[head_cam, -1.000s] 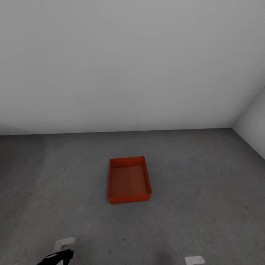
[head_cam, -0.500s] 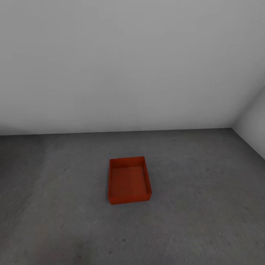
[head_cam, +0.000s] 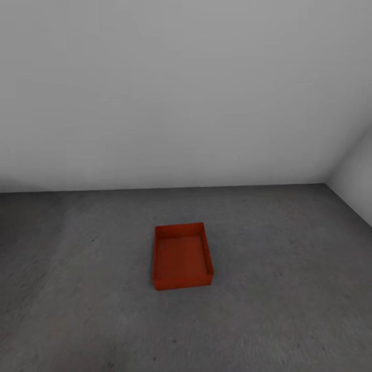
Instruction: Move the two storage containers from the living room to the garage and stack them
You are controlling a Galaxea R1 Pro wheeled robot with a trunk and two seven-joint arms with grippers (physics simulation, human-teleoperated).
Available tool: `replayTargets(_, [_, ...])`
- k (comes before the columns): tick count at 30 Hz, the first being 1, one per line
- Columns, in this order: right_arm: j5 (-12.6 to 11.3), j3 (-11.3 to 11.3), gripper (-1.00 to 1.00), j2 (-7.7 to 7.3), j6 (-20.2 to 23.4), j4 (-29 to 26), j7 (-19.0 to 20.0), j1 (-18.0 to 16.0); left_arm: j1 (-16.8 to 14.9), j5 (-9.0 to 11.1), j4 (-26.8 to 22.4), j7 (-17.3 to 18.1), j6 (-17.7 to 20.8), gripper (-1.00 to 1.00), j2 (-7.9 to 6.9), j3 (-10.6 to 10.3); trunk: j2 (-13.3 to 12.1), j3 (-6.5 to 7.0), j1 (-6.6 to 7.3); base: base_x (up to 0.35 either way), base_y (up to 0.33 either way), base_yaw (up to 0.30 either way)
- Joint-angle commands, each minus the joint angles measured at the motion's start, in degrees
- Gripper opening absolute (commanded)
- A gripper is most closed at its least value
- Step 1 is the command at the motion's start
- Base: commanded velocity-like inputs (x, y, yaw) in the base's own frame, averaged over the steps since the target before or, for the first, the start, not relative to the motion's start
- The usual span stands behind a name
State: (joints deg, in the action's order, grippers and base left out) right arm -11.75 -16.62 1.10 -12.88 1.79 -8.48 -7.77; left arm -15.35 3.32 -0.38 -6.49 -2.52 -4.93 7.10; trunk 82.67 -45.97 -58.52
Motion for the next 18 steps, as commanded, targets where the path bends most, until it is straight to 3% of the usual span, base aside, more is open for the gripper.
replayTargets(1, [-0.5, -0.5, 1.00, 0.04, 0.0, 0.2, -0.1, -0.1, 0.0, 0.3, 0.0, 0.0, -0.2, 1.00, 0.00, 0.3, 0.0, 0.06, 0.00, 0.000, 0.000, 0.067])
replayTargets(18, [-0.5, -0.4, 1.00, 0.04, 0.3, 0.1, 0.1, -0.1, 0.0, 0.4, -0.1, 0.0, -0.2, 1.00, 0.01, 0.2, 0.0, 1.65, 0.00, 0.000, 0.000, 0.054])
